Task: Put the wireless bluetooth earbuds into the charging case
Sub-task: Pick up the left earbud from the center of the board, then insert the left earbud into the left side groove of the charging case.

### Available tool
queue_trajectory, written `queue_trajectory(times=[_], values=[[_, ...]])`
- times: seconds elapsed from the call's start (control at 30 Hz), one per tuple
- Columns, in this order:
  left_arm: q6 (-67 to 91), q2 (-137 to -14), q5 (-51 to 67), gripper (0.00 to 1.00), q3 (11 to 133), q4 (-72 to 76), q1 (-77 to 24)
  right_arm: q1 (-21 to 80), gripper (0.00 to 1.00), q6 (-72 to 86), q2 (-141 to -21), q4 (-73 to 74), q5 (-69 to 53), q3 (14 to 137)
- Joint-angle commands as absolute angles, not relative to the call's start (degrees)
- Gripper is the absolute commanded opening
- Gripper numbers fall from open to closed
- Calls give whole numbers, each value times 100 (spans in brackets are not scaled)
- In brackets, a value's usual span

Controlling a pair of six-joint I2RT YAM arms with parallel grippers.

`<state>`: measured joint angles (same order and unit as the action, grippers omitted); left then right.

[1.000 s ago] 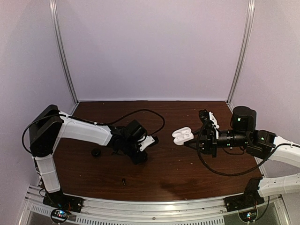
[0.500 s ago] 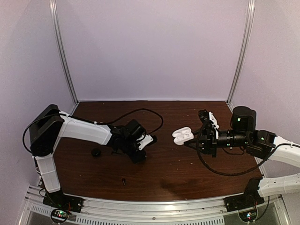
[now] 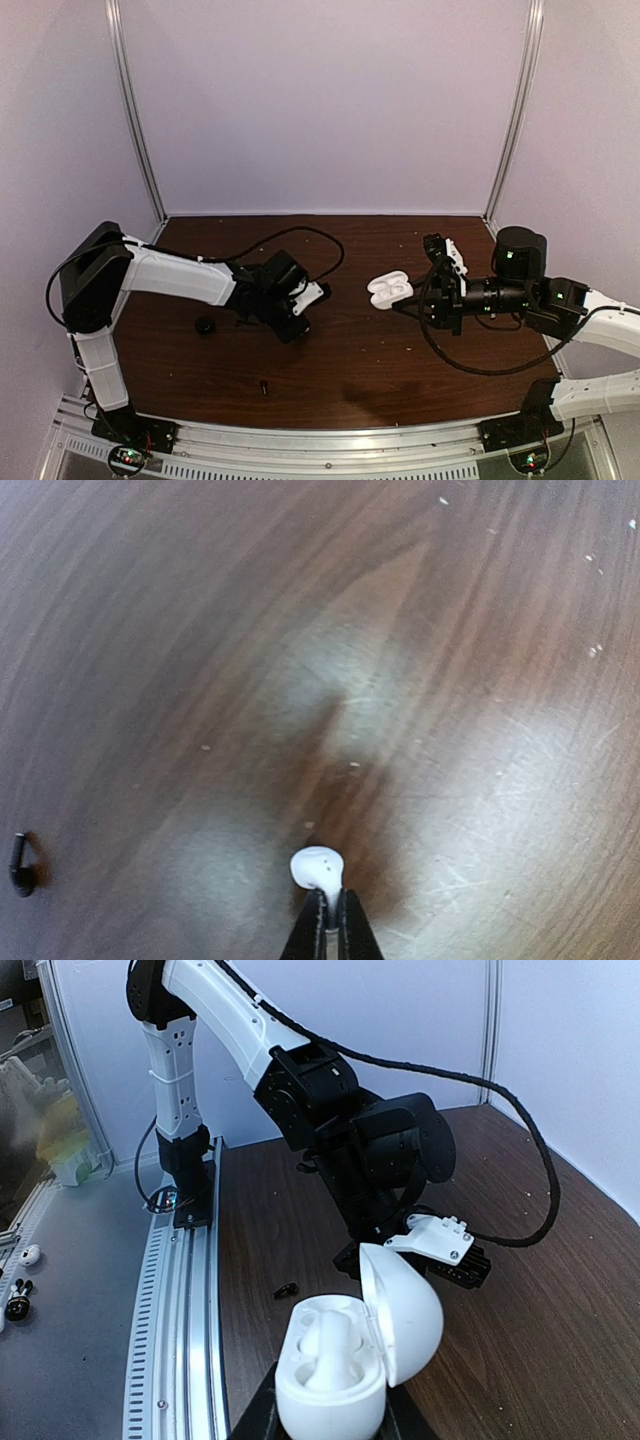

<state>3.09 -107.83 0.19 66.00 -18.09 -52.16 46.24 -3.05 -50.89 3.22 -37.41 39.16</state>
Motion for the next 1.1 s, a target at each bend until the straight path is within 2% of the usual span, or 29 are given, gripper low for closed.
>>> queue_trajectory(times=[0.0, 0.3, 0.67, 1.07], values=[[140, -10337, -169, 0, 6594, -1705, -5045, 4601, 0, -334, -5047, 210, -3678, 3968], [-307, -9162, 397, 0, 6559, -1179, -5006, 4596, 0, -311, -5189, 313, -3875, 4200], [-768, -7982, 1834, 0, 6374, -372, -4974, 4596, 0, -475, -5221, 516, -3920, 4377], [-1127, -7559, 2916, 0, 6460, -501, -5000, 4594, 0, -562, -5260, 589, -3994, 4446]])
